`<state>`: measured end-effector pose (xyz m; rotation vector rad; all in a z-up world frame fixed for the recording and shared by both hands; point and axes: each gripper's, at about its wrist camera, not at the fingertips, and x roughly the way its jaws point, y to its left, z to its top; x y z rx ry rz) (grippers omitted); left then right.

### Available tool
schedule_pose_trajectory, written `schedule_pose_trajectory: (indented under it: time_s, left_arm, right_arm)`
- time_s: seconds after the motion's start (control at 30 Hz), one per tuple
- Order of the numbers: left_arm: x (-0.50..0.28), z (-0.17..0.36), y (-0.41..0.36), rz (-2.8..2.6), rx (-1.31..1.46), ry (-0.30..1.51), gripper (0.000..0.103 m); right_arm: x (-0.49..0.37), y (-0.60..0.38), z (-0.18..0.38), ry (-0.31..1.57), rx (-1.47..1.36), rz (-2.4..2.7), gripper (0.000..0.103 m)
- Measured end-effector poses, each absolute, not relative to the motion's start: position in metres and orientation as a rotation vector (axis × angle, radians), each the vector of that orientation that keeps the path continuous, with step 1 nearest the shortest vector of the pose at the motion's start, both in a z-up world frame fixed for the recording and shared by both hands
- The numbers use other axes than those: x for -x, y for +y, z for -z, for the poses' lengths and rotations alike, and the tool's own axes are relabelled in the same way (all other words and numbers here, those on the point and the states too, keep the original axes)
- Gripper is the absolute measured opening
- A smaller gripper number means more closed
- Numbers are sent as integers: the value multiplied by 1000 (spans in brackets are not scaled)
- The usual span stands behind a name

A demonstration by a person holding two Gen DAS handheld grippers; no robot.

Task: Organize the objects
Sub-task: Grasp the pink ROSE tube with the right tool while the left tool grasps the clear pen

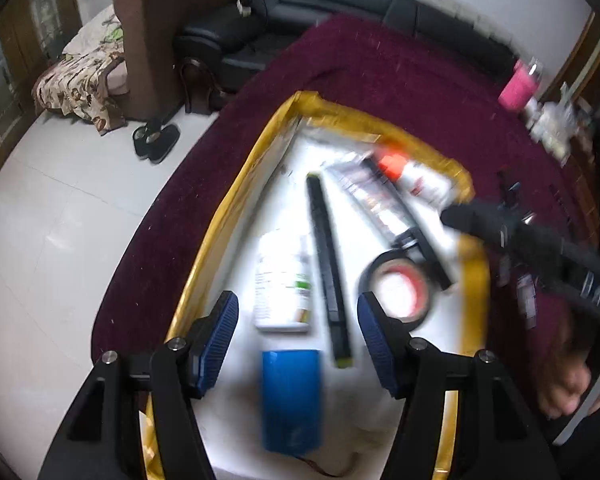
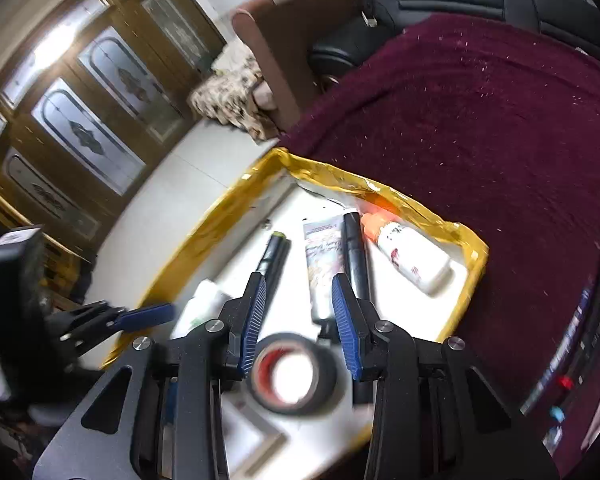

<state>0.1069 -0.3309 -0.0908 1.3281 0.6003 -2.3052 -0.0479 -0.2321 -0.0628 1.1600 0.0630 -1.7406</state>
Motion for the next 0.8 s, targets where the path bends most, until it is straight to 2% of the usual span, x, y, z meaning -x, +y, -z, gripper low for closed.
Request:
schedule_pose_trajectory:
  time_s: [0.17,0.37,0.6,0.8]
  left_arm:
    - [-112,68,-299,2420,-1221,689,64]
    - [-87,59,-246,2523,-1254,676,64]
    - [-59,70,-181,2577,-1410,575,64]
    - [-56,77,-154,2566,-1479,549,64]
  right_arm:
    - [26,-163,60,-6,-1140,1718,35]
    - [20,-79,79,-43,-1190,1875,35]
    - [54,2,90,-181,-1283,2072,35]
    - [99,18,99,-278,-1398,2157,34]
